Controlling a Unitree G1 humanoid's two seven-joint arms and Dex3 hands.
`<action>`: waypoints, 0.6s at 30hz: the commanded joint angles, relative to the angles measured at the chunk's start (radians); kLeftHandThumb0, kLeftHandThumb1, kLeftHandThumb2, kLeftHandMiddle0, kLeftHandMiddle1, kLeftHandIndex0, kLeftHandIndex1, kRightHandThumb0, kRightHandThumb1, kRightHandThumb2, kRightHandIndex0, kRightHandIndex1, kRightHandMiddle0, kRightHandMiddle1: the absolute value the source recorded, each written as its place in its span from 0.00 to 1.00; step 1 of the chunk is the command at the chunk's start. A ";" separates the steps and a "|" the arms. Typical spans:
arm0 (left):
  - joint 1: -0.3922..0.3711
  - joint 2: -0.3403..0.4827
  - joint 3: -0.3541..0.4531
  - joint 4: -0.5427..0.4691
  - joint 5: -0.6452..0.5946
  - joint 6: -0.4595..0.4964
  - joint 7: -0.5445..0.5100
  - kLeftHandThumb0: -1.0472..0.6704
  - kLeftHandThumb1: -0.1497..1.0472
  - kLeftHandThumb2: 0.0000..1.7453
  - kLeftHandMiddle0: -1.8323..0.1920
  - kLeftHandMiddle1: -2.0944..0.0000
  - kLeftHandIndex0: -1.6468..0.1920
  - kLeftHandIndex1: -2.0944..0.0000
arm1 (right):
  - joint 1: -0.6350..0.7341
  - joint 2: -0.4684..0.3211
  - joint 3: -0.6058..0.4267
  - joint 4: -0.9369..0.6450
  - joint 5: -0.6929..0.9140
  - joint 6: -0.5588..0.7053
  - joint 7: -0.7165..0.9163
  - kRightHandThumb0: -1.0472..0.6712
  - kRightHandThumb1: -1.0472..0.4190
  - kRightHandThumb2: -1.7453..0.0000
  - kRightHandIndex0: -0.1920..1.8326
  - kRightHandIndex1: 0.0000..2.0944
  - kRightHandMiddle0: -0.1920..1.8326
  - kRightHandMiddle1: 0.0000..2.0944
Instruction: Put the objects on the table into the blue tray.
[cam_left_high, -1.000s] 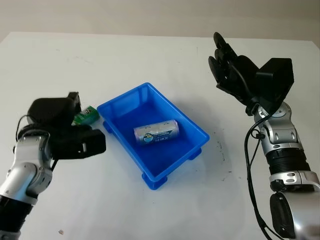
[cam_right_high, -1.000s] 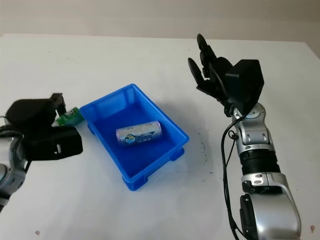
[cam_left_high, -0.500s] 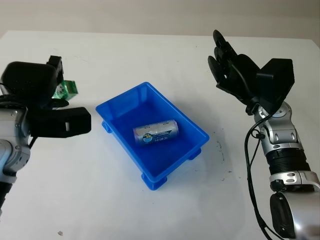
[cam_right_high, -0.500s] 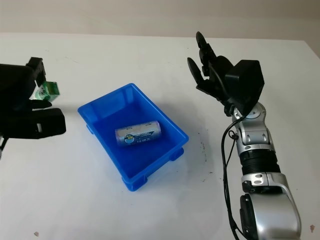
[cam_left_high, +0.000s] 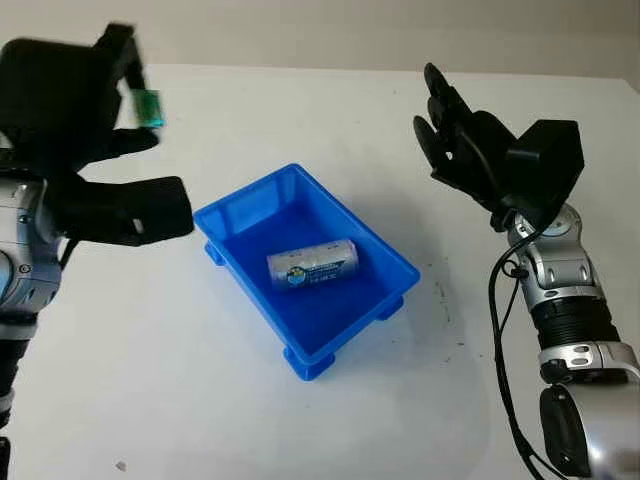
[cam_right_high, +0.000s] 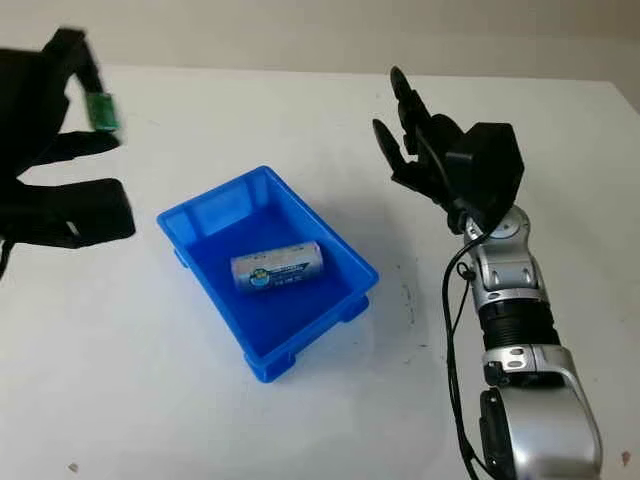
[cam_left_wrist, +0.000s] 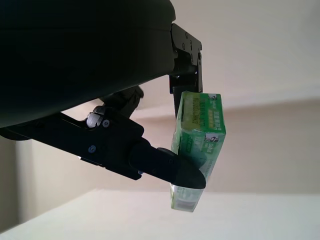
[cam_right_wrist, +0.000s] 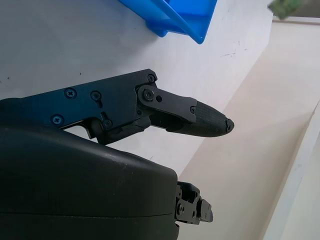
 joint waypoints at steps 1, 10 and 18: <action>-0.026 -0.022 0.003 -0.045 -0.027 -0.037 0.016 0.38 1.00 0.14 0.44 0.00 0.69 0.02 | 0.000 -0.005 0.000 -0.001 -0.003 -0.008 -0.005 0.28 0.00 0.63 0.00 0.00 0.00 0.00; 0.016 -0.108 -0.031 -0.169 -0.051 -0.156 -0.008 0.38 1.00 0.13 0.46 0.01 0.68 0.03 | 0.023 0.003 -0.001 -0.051 0.005 0.030 -0.020 0.29 0.00 0.63 0.00 0.00 0.00 0.00; 0.075 -0.128 -0.030 -0.239 -0.083 -0.231 -0.059 0.42 1.00 0.14 0.29 0.00 0.67 0.00 | 0.022 0.008 -0.001 -0.047 0.010 0.029 -0.026 0.28 0.00 0.63 0.00 0.00 0.00 0.00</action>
